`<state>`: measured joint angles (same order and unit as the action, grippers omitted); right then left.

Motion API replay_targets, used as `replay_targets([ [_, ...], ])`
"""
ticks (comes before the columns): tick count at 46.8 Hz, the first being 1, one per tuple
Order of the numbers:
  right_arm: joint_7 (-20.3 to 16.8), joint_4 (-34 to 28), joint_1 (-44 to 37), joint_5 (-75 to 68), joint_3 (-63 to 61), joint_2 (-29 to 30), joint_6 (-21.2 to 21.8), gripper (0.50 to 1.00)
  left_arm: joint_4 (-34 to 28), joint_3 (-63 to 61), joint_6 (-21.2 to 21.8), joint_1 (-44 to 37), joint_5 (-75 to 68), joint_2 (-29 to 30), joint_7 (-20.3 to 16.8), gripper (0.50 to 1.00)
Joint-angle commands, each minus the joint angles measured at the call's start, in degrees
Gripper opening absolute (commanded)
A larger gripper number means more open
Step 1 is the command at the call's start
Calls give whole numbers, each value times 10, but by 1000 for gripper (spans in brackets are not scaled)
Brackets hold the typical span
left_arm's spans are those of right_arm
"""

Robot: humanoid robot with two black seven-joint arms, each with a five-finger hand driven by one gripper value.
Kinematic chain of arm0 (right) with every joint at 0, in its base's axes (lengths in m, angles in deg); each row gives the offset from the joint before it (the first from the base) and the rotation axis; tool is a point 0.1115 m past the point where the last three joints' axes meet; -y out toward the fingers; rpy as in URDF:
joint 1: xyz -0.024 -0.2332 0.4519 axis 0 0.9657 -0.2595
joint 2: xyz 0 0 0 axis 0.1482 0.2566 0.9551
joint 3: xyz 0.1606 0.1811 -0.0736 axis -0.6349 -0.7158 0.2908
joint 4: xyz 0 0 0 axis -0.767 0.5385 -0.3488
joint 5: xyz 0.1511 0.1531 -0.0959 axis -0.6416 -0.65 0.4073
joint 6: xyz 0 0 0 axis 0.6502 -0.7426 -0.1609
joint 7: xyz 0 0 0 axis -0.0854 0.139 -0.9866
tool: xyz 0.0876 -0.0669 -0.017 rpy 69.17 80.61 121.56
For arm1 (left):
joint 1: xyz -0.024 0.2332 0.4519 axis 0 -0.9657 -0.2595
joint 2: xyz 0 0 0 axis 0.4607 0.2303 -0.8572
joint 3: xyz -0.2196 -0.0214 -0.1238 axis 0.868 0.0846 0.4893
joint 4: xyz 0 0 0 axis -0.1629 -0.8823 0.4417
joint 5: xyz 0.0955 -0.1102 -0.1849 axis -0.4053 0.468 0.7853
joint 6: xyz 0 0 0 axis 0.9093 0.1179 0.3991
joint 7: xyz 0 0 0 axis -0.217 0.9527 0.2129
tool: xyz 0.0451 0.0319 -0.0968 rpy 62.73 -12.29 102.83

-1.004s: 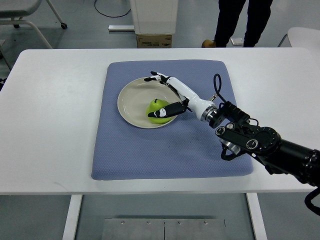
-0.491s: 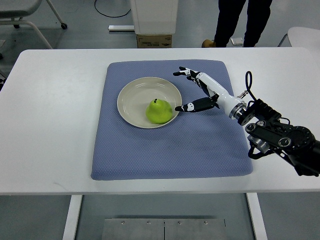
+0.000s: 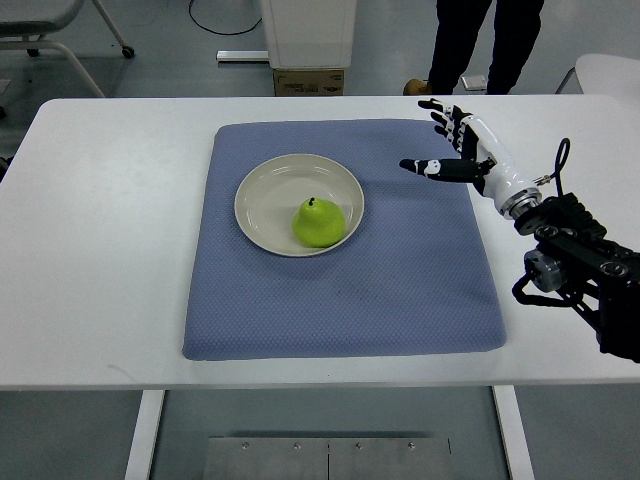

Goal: Place pear on plate with right hand

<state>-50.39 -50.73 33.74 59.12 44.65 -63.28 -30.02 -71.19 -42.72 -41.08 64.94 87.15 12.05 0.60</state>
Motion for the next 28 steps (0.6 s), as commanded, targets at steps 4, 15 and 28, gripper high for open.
replay_targets([
  [4, -7, 2, 14, -9, -83, 34, -4, 1000, 0, -1, 0, 0, 0, 0, 0, 1000],
  [15, -7, 15, 42, -9, -147, 77, -5, 1000, 0, -1, 0, 0, 0, 0, 0, 1000],
  [28, -7, 15, 49, -9, -152, 94, -5, 1000, 0, 0, 0, 0, 0, 0, -1, 1000],
])
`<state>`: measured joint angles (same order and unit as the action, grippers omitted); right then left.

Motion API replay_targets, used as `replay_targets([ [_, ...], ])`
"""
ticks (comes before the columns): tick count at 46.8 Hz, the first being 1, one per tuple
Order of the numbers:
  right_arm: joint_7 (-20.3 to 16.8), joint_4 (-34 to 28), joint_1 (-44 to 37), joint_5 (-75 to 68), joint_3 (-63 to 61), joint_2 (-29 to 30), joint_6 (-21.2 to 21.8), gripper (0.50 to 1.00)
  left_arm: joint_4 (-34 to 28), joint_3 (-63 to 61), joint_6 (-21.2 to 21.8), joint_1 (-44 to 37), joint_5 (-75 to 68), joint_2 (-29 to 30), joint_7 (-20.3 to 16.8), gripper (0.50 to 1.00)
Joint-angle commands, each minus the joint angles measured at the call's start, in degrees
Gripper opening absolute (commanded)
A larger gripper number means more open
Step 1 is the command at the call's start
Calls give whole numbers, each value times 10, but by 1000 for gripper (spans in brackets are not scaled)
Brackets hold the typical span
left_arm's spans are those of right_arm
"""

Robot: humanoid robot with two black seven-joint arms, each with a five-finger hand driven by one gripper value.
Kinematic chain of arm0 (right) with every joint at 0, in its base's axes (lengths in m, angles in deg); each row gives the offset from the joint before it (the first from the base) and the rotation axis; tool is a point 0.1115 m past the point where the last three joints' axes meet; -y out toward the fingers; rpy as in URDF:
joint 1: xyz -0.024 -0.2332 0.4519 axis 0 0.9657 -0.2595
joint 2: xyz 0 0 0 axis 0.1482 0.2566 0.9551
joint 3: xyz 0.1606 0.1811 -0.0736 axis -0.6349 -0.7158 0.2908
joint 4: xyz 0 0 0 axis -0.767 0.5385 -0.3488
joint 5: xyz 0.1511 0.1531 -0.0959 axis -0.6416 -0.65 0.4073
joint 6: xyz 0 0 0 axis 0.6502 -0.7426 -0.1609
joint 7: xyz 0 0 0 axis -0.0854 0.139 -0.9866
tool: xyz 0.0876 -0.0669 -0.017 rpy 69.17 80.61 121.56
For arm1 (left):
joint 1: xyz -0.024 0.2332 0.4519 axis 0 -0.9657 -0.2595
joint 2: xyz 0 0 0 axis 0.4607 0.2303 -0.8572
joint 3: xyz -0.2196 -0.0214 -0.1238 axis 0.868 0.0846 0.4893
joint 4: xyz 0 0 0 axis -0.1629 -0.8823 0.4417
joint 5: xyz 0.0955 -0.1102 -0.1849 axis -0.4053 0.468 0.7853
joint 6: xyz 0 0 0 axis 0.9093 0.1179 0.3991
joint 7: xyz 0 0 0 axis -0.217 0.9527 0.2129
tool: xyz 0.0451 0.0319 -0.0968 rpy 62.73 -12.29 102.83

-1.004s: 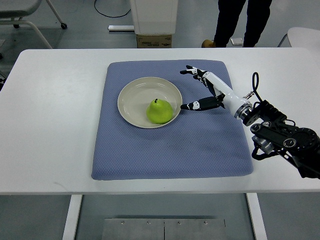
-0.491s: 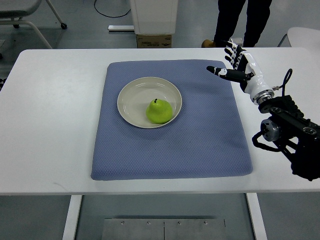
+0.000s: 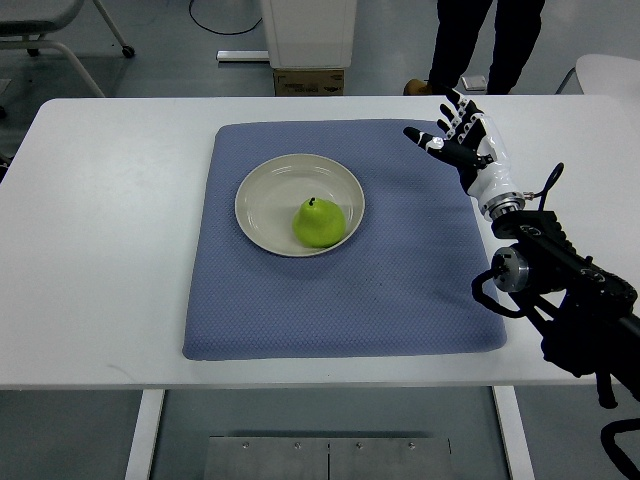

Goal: Place pear on plate with right hand

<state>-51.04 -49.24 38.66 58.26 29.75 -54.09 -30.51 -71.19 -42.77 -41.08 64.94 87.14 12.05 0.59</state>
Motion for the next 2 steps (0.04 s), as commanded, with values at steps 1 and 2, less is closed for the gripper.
replay_targets([
  [1, 0, 0, 0, -1, -4, 2, 0, 1000, 0, 1, 0, 0, 0, 0, -1, 1000],
  [2, 0, -1, 0, -1, -6, 2, 0, 1000, 0, 1, 0, 0, 0, 0, 0, 1000],
])
